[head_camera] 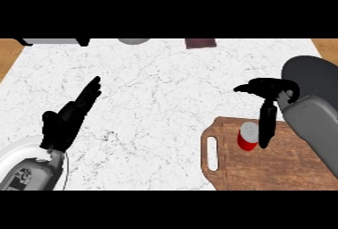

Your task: Pick the can from the cutting board and place it in the pan

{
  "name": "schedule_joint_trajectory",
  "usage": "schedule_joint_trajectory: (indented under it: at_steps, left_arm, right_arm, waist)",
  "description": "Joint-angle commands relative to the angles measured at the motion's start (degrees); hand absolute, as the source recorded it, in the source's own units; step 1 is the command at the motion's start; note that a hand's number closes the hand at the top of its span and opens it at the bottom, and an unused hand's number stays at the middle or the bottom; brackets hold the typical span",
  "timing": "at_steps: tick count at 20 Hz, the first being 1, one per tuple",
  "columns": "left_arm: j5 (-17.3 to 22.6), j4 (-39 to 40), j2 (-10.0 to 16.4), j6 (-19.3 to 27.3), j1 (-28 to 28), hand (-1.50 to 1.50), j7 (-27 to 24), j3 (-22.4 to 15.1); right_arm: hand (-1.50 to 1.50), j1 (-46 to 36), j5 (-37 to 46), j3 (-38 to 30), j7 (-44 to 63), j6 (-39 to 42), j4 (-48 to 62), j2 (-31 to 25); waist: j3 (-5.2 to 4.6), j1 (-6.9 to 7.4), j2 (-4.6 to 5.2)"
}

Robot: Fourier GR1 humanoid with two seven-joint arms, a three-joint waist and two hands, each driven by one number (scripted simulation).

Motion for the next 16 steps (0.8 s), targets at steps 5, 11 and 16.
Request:
schedule_joint_trajectory:
  at_steps: [5, 11, 16]
  left_arm:
    - [-1.2, 0.0, -0.9, -1.9, 2.1, 0.00, -1.1, 1.2]
    - [-2.4, -0.9, -1.7, -3.0, 2.8, 0.00, -1.4, 2.4]
    - [-3.0, 0.7, -2.9, -3.4, -0.3, 0.00, 2.3, 4.6]
  right_arm:
    - [-1.50, 0.6, 1.3, 1.8, 10.7, 3.1, -2.7, 2.1]
    - [-1.50, 3.2, 2.4, 1.0, 12.4, 3.7, -5.8, 1.6]
    - [-1.50, 7.6, 6.2, 1.0, 10.2, 3.8, -10.1, 0.7]
  waist:
    - [0.03, -0.28, -0.04]
    - [0.04, -0.46, -0.07]
    - [0.05, -0.78, -0.01]
